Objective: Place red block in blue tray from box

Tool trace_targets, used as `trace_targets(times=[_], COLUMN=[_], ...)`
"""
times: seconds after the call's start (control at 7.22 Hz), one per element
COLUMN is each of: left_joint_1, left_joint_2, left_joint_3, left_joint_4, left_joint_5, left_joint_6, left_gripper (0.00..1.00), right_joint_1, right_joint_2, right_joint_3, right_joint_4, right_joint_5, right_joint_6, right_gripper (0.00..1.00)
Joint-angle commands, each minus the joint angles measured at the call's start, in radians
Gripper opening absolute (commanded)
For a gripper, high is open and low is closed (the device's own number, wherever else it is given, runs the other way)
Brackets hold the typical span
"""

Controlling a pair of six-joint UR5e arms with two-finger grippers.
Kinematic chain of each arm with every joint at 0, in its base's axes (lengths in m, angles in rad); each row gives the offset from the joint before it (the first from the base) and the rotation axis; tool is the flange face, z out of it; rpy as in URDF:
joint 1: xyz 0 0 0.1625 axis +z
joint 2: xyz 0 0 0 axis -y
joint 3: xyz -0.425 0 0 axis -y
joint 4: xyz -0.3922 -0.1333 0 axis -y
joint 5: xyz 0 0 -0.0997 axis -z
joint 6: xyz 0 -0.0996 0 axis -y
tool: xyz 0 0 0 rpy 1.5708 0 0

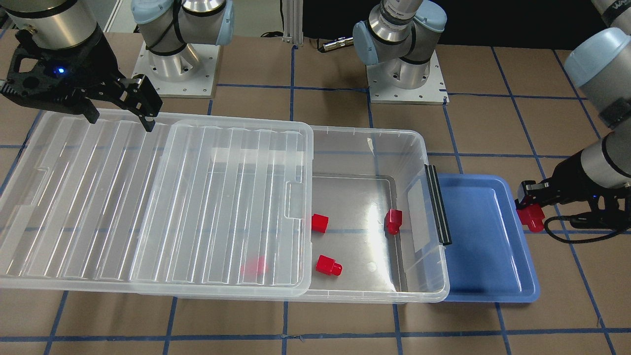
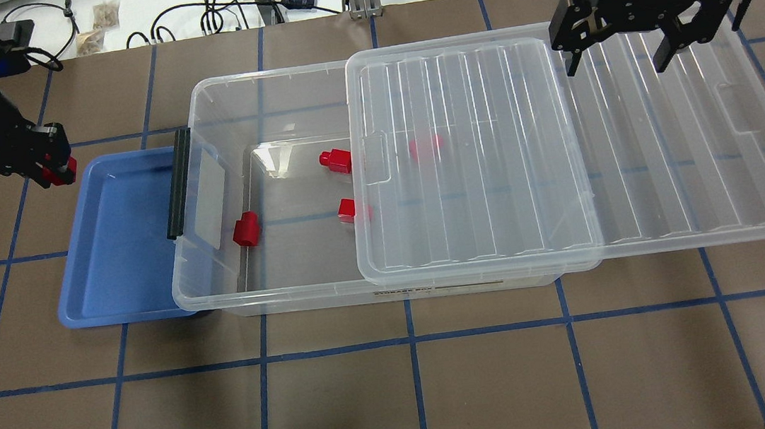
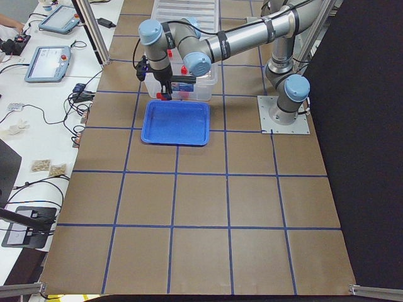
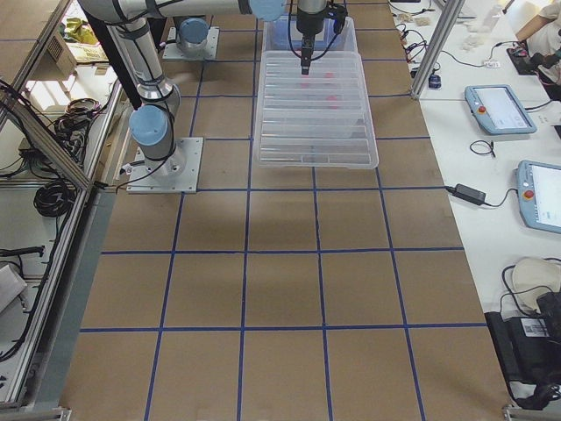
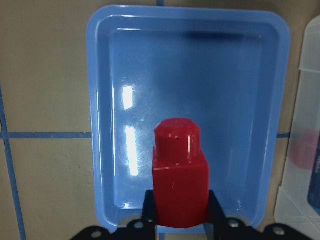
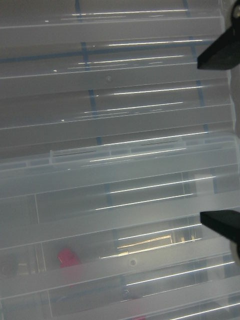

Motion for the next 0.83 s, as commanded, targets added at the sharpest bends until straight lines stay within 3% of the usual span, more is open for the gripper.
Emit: trace_targets(times=[0.0, 0.55, 0.69], left_joint_1=[0.013, 0.013, 0.013], left_joint_2=[-0.073, -0.164, -0.178], left_joint_3=[-0.107, -0.123, -0.123], left_joint_4=[0.155, 0.156, 0.156], left_joint_5=[-0.003, -0.003, 0.000], left_joint_6=[0.049, 0.104, 0.122], left_gripper=[0.00, 0.00, 0.09], right_joint_1=[0.000, 0.000, 0.000], right_joint_2=[0.000, 0.002, 0.002], right_joint_3=[0.000, 0.002, 0.002], right_joint_4=[0.000, -0.002, -0.002], right_joint_5=[0.000, 0.002, 0.003], right_joint_6=[0.000, 0.002, 0.003], right_gripper=[1.00, 1.00, 1.00])
